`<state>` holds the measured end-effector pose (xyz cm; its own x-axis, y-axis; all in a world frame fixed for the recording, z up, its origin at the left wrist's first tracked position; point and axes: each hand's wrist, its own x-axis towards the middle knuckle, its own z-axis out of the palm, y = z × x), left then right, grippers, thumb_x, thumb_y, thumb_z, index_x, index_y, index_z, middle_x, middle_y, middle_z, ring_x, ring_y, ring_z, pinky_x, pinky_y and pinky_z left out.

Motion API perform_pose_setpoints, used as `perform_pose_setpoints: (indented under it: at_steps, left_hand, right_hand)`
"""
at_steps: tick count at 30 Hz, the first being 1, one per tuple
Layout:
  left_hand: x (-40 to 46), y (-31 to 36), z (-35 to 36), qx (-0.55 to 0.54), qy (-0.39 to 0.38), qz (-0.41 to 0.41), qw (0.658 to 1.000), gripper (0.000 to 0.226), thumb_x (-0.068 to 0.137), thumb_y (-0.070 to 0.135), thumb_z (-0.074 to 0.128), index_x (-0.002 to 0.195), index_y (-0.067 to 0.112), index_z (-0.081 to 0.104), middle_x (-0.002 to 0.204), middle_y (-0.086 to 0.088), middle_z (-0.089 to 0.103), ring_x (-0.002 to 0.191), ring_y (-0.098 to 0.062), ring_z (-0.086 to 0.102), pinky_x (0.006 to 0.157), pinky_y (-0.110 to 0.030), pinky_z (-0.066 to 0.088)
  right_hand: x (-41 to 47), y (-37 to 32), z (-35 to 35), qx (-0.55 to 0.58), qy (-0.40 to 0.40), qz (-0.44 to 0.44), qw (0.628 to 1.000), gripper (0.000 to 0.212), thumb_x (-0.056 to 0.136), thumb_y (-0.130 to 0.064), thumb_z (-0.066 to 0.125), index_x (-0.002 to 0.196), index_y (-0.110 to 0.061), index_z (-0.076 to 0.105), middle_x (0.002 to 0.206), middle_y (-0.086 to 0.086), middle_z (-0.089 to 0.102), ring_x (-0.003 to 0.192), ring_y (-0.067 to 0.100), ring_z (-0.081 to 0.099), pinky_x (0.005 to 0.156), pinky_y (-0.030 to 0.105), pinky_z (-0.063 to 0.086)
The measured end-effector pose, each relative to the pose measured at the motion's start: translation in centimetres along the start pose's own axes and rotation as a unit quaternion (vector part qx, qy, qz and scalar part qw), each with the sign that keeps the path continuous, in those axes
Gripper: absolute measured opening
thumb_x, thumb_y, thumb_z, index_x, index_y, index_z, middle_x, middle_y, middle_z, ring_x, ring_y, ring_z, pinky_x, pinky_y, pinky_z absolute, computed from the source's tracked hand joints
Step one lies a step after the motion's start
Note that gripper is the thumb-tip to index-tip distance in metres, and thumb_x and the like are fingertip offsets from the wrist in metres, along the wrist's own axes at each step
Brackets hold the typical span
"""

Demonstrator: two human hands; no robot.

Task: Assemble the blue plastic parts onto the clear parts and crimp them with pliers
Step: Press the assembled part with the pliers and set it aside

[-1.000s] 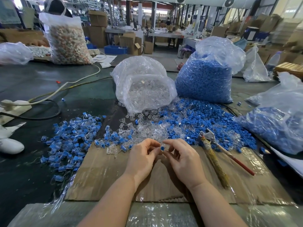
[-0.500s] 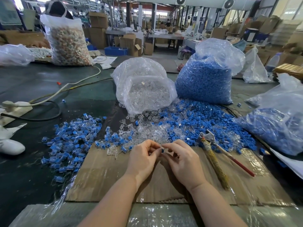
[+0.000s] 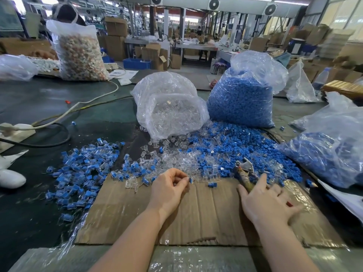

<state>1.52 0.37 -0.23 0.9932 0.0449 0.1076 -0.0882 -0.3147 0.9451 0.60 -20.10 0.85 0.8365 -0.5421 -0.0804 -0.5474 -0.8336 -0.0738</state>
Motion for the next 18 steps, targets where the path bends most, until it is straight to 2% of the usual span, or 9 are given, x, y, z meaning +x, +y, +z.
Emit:
perform_pose_setpoints:
  at_steps: [3,6,9,11,13,15,18]
  left_hand:
    - [0.2,0.3,-0.1,-0.033,-0.006,-0.017,0.999,0.009,0.088,0.007,0.06,0.084,0.016,0.06,0.075,-0.004,0.068,0.055,0.004,0.06,0.053,-0.009,0.044]
    - [0.4,0.5,-0.3,-0.078,-0.006,-0.047,0.996,0.005,0.09,0.006,0.057,0.088,0.01,0.061,0.073,-0.005,0.066,0.052,0.0,0.059,0.05,-0.012,0.046]
    - [0.6,0.9,-0.5,-0.161,0.008,-0.086,0.983,0.004,0.09,0.004,0.056,0.091,0.006,0.06,0.071,-0.006,0.067,0.049,-0.004,0.057,0.047,-0.016,0.047]
    - [0.8,1.2,-0.6,-0.19,0.02,-0.103,0.976,0.003,0.091,0.006,0.056,0.091,0.005,0.059,0.071,-0.005,0.067,0.049,-0.007,0.055,0.044,-0.019,0.045]
    - [1.1,1.4,-0.5,-0.209,0.027,-0.121,0.97,0.004,0.091,0.009,0.057,0.092,0.006,0.059,0.071,-0.005,0.068,0.05,-0.011,0.055,0.044,-0.025,0.046]
    - [1.4,1.6,-0.5,-0.227,0.033,-0.133,0.964,0.005,0.091,0.011,0.058,0.091,0.006,0.06,0.069,-0.003,0.068,0.049,-0.011,0.055,0.045,-0.029,0.045]
    - [1.7,2.2,-0.5,-0.239,0.049,-0.136,0.96,0.004,0.09,0.01,0.059,0.087,0.008,0.061,0.067,-0.001,0.066,0.048,-0.005,0.054,0.044,-0.024,0.046]
  right_hand:
    - [-0.2,0.0,-0.1,-0.031,0.032,-0.01,0.999,0.07,0.092,-0.059,0.025,0.146,-0.017,0.014,0.146,0.015,0.031,0.133,0.036,0.028,0.106,0.059,0.02]
    - [-0.9,-0.4,-0.5,-0.048,0.087,-0.06,0.993,0.047,0.095,-0.049,0.031,0.126,-0.014,0.037,0.124,0.013,0.046,0.113,0.03,0.044,0.089,0.042,0.038]
    - [-1.7,-0.7,-1.3,-0.047,0.123,-0.113,0.985,0.041,0.096,-0.049,0.028,0.118,-0.016,0.039,0.116,0.007,0.05,0.104,0.024,0.049,0.082,0.033,0.041]
    - [-2.1,-1.1,-2.1,-0.001,0.131,-0.178,0.975,0.041,0.097,-0.048,0.025,0.118,-0.016,0.04,0.113,0.005,0.052,0.099,0.02,0.051,0.079,0.029,0.042]
    - [-2.7,-2.0,-3.1,0.1,0.089,-0.253,0.958,0.035,0.097,-0.046,0.026,0.103,-0.018,0.046,0.098,0.002,0.053,0.08,0.013,0.049,0.064,0.022,0.038]
    - [-3.4,-3.0,-4.0,0.184,-0.03,-0.292,0.938,0.032,0.099,-0.043,0.03,0.081,-0.02,0.044,0.08,-0.003,0.049,0.063,0.008,0.042,0.052,0.021,0.029]
    - [-4.3,-4.0,-4.7,0.277,-0.179,-0.292,0.898,0.034,0.099,-0.038,0.036,0.073,-0.018,0.043,0.073,-0.002,0.046,0.062,0.012,0.043,0.055,0.023,0.032]
